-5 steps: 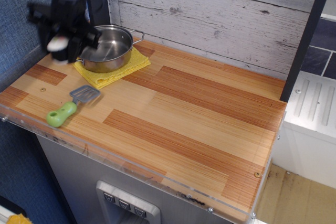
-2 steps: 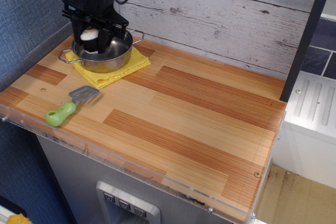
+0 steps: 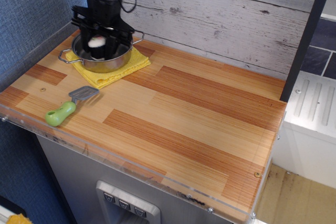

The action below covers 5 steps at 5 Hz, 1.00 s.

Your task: Put the sushi in the pot.

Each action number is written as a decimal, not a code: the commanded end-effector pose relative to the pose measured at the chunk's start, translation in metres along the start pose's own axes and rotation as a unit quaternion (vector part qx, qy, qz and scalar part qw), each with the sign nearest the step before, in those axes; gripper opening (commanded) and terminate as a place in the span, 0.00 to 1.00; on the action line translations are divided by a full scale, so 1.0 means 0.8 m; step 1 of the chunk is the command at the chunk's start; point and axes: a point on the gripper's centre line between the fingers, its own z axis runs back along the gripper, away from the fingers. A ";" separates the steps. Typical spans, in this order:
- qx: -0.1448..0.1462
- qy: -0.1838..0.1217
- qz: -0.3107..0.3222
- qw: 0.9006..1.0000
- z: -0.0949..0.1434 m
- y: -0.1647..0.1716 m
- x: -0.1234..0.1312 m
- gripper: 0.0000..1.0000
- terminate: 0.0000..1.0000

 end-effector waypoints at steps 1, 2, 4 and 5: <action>-0.007 -0.023 0.008 1.000 0.025 -0.008 0.010 1.00 0.00; -0.003 -0.022 0.004 1.000 0.029 -0.007 0.010 1.00 0.00; 0.001 -0.066 0.024 0.998 0.072 0.011 0.009 1.00 0.00; 0.013 -0.092 0.037 0.995 0.102 0.022 0.004 1.00 0.00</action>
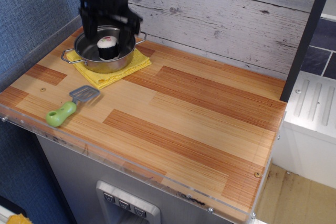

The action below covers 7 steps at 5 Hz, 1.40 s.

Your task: Put the sushi in the pot.

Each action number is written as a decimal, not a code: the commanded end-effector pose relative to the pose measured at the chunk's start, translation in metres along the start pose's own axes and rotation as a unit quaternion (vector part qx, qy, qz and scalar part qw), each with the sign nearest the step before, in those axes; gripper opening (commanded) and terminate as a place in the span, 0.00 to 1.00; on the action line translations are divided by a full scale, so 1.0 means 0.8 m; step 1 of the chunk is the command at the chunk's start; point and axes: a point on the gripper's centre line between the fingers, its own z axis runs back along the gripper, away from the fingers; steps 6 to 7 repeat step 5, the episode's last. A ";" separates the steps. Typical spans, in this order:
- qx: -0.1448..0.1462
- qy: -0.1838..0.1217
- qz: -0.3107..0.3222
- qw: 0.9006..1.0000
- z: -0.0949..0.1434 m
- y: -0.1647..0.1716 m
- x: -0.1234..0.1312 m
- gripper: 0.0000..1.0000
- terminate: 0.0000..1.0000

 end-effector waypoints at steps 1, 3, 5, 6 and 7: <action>0.019 -0.080 0.026 0.996 0.081 0.033 -0.012 1.00 0.00; -0.013 -0.112 0.039 0.993 0.095 0.050 -0.028 1.00 0.00; -0.013 -0.112 0.039 0.993 0.095 0.050 -0.028 1.00 1.00; -0.013 -0.112 0.039 0.993 0.095 0.050 -0.028 1.00 1.00; -0.013 -0.112 0.039 0.993 0.095 0.050 -0.028 1.00 1.00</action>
